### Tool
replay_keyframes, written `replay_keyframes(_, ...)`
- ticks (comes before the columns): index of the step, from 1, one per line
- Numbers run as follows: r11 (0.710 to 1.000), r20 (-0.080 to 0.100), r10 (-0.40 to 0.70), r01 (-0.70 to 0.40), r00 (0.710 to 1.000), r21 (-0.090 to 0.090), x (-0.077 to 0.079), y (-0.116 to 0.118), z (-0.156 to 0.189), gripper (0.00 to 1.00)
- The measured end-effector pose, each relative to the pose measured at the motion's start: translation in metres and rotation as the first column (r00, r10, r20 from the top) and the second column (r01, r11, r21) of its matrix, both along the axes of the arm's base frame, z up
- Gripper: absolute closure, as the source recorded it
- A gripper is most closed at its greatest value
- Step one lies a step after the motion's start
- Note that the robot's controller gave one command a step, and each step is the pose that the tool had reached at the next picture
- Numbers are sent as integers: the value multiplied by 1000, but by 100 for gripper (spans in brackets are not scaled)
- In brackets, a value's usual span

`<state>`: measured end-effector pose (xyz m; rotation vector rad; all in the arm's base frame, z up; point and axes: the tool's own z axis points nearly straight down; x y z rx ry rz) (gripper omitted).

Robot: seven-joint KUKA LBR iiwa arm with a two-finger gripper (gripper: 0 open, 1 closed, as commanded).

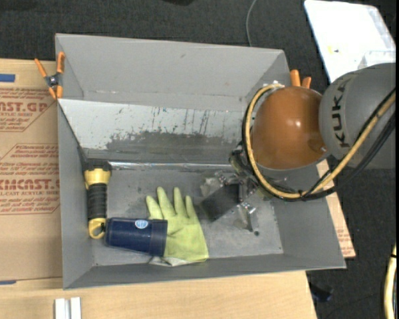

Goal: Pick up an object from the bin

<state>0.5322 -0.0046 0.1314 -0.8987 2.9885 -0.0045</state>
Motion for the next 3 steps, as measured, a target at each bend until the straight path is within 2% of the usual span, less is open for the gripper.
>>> replay_keyframes(2, 1000, 0, -1, 1, 1000, 0, 0, 0, 35, 100)
replay_keyframes(3, 1000, -5, -1, 1, 1000, 1, -1, 1, 83, 100)
